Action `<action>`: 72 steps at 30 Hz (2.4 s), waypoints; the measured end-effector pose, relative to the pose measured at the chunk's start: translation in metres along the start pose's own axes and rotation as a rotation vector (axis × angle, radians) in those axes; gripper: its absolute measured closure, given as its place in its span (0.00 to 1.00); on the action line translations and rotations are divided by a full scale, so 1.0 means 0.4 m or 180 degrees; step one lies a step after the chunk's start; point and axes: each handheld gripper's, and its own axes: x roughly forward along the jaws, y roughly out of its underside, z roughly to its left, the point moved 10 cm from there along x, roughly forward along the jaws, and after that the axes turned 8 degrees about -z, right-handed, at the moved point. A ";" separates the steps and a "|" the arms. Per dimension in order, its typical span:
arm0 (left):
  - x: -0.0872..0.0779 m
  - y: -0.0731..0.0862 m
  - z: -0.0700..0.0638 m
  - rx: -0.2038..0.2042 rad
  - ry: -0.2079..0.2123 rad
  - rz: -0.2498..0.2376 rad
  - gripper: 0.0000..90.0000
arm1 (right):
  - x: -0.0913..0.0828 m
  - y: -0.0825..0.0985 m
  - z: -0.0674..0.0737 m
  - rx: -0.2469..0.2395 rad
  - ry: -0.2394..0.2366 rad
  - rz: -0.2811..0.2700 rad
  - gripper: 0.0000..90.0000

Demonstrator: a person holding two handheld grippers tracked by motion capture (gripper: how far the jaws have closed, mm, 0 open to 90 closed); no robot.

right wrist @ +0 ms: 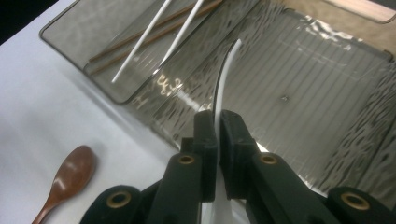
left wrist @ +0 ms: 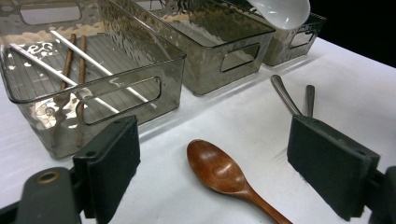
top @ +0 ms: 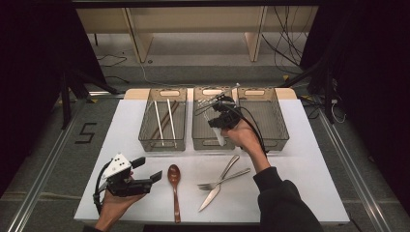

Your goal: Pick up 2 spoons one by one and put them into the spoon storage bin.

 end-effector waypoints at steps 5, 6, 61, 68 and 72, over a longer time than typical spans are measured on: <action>0.000 0.000 0.000 -0.0002 -0.0001 0.0000 0.18 | 0.005 -0.020 -0.028 0.0097 0.0059 -0.0052 0.96; 0.000 0.000 0.000 -0.0002 0.0000 0.0000 0.18 | 0.008 -0.022 -0.034 0.0121 0.0080 -0.0057 0.96; -0.003 0.001 0.001 -0.0003 0.0010 0.0011 0.18 | 0.111 -0.008 -0.155 0.0546 0.0523 -0.0212 0.82; -0.002 0.001 0.000 -0.0003 0.0010 0.0012 0.18 | 0.090 -0.021 -0.143 0.0527 0.0425 -0.0287 0.66; -0.001 0.001 0.001 -0.0009 0.0006 0.0005 0.18 | 0.079 -0.024 -0.124 0.0489 0.0342 -0.0316 0.56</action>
